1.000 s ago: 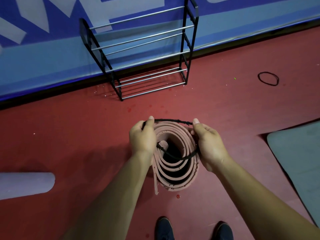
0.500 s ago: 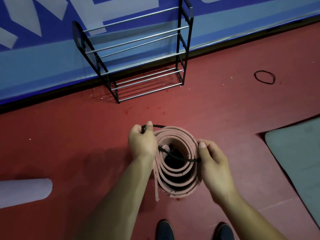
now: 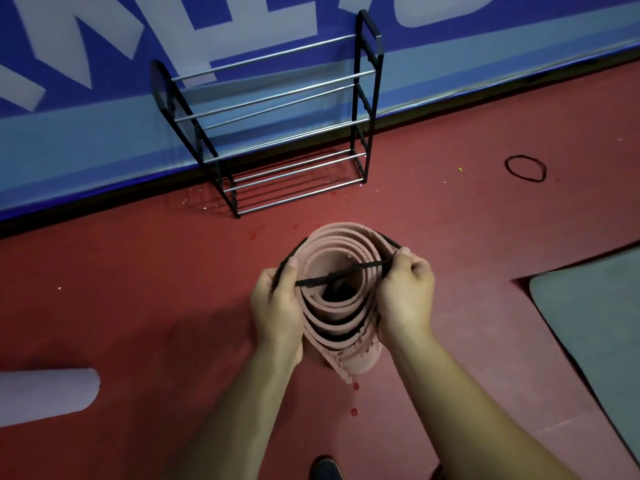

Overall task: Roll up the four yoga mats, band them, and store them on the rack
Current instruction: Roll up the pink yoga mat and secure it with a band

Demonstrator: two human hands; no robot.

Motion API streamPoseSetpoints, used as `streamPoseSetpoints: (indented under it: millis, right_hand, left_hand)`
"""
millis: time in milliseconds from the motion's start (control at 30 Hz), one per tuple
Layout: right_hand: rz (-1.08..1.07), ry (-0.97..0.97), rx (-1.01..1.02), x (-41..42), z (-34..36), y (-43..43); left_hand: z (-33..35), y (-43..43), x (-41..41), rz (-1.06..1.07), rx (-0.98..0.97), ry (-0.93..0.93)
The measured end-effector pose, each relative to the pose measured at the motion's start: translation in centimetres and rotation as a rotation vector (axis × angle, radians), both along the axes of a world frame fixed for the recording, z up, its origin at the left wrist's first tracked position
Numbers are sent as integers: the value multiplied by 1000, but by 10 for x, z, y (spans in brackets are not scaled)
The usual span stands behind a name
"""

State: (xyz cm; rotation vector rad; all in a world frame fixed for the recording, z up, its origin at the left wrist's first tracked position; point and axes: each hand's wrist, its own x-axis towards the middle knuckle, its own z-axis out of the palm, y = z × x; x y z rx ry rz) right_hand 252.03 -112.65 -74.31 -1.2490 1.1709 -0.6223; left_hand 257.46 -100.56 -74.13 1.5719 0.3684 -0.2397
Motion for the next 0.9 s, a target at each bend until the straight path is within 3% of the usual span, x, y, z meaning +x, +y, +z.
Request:
streamPoseSetpoints:
  millis: [167,367,533,633,900]
  right_hand:
    - [212,-42,241,5,-1,-6]
    - [609,-140,287,-40,-2,-19]
    - [550,-172,283,-38,-7,-31]
    - [515,-197,274,-35,-6,-32]
    - [412,-343,347,-36,-6,-24]
  left_hand:
    - [-1,0,-1,242,8,-12]
    - [-1,-13,16,409,-115,-2]
    - [-5,-29,20,277,-164,17]
    - [-4,-25,13,132,-94,-15]
    - [0,4,-10,28,-62,-105]
